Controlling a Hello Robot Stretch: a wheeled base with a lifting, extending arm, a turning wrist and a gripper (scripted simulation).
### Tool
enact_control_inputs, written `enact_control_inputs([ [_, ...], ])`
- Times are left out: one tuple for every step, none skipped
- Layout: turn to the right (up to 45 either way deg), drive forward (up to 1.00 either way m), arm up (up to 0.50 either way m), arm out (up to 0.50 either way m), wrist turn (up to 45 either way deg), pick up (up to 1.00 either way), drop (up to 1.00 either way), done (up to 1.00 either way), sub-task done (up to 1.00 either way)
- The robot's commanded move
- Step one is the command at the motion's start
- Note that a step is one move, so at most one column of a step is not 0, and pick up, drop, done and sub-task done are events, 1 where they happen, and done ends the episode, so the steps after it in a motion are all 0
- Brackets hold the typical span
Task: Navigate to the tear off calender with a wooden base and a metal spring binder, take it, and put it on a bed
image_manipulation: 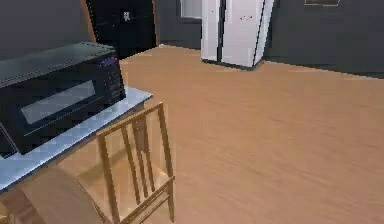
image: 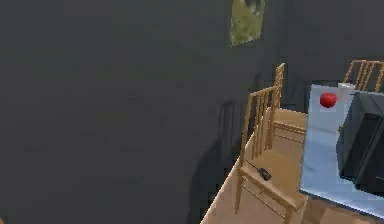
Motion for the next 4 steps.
enact_control_inputs([
  [45.0,0.0,0.0,0.0,0.0,0.0,0.0,0.0,0.0],
  [45.0,0.0,0.0,0.0,0.0,0.0,0.0,0.0,0.0],
  [45.0,0.0,0.0,0.0,0.0,0.0,0.0,0.0,0.0],
  [6.0,0.0,0.0,0.0,0.0,0.0,0.0,0.0,0.0],
])
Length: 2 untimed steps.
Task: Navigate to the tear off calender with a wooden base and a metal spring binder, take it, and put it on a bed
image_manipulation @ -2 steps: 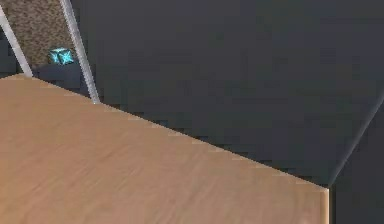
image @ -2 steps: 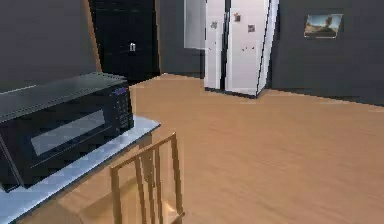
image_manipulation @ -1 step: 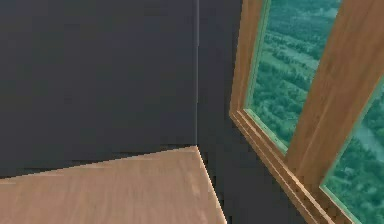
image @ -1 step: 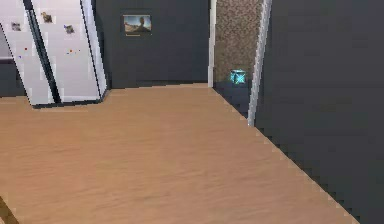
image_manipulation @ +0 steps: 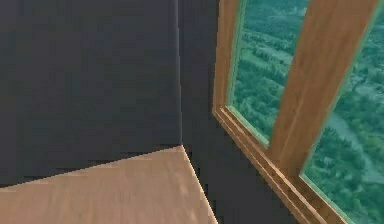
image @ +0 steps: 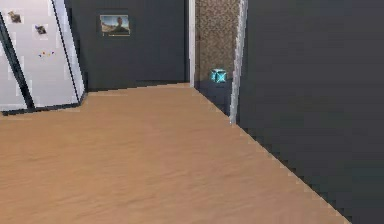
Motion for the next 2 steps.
enact_control_inputs([
  [0.0,1.0,0.0,0.0,0.0,0.0,0.0,0.0,0.0],
  [0.0,1.0,0.0,0.0,0.0,0.0,0.0,0.0,0.0],
])
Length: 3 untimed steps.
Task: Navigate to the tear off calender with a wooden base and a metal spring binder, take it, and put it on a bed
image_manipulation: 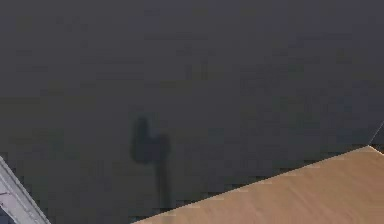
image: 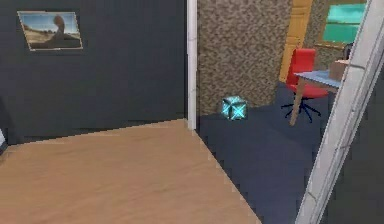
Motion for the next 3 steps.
enact_control_inputs([
  [3.0,0.0,0.0,0.0,0.0,0.0,0.0,0.0,0.0],
  [-6.0,0.0,0.0,0.0,0.0,0.0,0.0,0.0,0.0],
  [-3.0,0.0,0.0,0.0,0.0,0.0,0.0,0.0,0.0],
])
